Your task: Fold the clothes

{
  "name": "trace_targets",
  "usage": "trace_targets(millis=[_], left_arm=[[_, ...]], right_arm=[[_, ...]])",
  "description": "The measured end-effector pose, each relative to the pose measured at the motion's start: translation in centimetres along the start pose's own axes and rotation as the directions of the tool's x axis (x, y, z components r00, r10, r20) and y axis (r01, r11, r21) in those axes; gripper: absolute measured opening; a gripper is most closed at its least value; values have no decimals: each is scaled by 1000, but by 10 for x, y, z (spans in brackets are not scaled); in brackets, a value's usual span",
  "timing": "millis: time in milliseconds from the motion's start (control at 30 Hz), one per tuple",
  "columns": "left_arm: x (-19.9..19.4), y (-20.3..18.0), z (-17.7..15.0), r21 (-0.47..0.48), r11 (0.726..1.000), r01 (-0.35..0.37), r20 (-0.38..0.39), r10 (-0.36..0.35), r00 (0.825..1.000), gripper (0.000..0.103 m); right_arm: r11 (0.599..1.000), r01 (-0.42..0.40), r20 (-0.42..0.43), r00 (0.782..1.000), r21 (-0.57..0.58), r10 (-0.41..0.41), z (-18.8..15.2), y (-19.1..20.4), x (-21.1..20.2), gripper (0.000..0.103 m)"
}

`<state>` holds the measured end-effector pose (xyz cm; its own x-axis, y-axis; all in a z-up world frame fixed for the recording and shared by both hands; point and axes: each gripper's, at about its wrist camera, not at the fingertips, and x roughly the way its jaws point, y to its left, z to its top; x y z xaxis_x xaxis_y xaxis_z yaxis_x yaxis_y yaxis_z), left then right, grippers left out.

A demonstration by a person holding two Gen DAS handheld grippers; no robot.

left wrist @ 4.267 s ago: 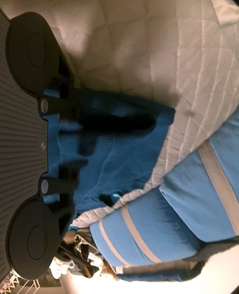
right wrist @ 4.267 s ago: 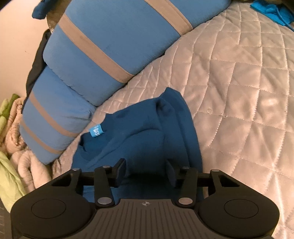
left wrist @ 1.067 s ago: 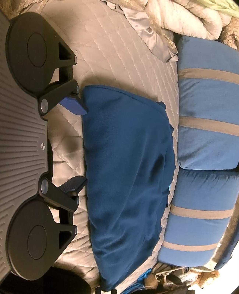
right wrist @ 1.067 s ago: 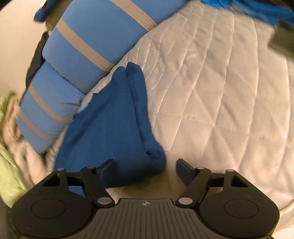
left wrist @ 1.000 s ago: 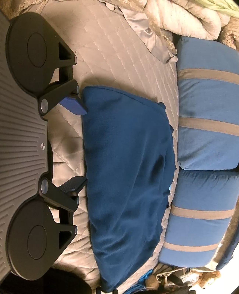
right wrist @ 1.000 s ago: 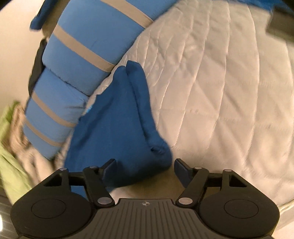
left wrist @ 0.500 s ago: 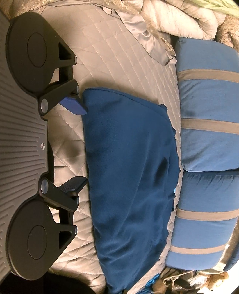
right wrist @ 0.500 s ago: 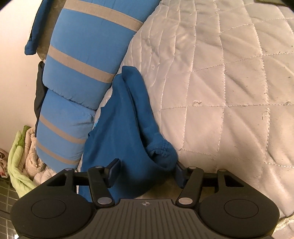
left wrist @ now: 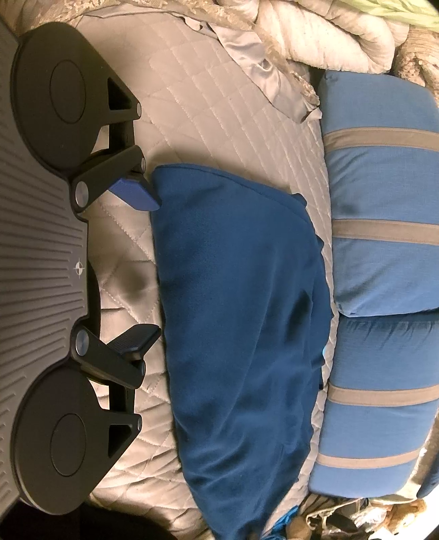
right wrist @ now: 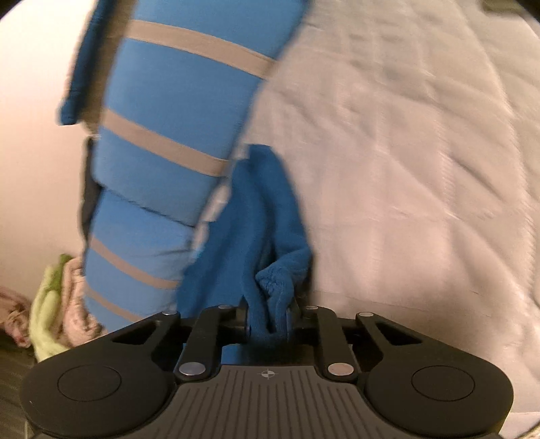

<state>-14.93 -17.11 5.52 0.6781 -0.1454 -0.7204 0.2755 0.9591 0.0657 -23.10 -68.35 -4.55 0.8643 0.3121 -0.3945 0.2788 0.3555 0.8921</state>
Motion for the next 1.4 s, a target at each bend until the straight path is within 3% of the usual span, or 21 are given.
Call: trace_targets(millis=[200,600,867,1000,1167,1233,1300,1400], left_arm=[[-1,2,0,-10,1000,4,6,-4,1000,74],[-11,4,-2,-32,999,31,73,-29,997,74],[-23,19,-6,-97,989,108,147,-93,985,74],[-28,31,-11,-138,984,113,150,-92,984,74],[-35,53,-29,-180,981,75,129,-52,990,73],[-36,64,-38,-198,979,53,113,-31,993,73],[-38,75,-46,-220,975,34,93,-14,996,73],[-41,91,-56,-254,967,17,76,2,997,73]], right_arm=[[985,-31,-13,999,-169,29,2,46,-3,19],[944,-51,-48,998,-327,38,-17,99,12,19],[870,-83,-114,993,-486,31,-44,167,44,18],[765,-123,-171,985,-632,17,-84,226,79,18],[555,-193,-258,965,-809,-42,-190,297,149,18],[438,-193,-263,959,-878,-103,-245,305,183,18],[352,-185,-262,947,-917,-184,-287,299,210,18],[291,-205,-280,929,-934,-244,-324,283,228,18]])
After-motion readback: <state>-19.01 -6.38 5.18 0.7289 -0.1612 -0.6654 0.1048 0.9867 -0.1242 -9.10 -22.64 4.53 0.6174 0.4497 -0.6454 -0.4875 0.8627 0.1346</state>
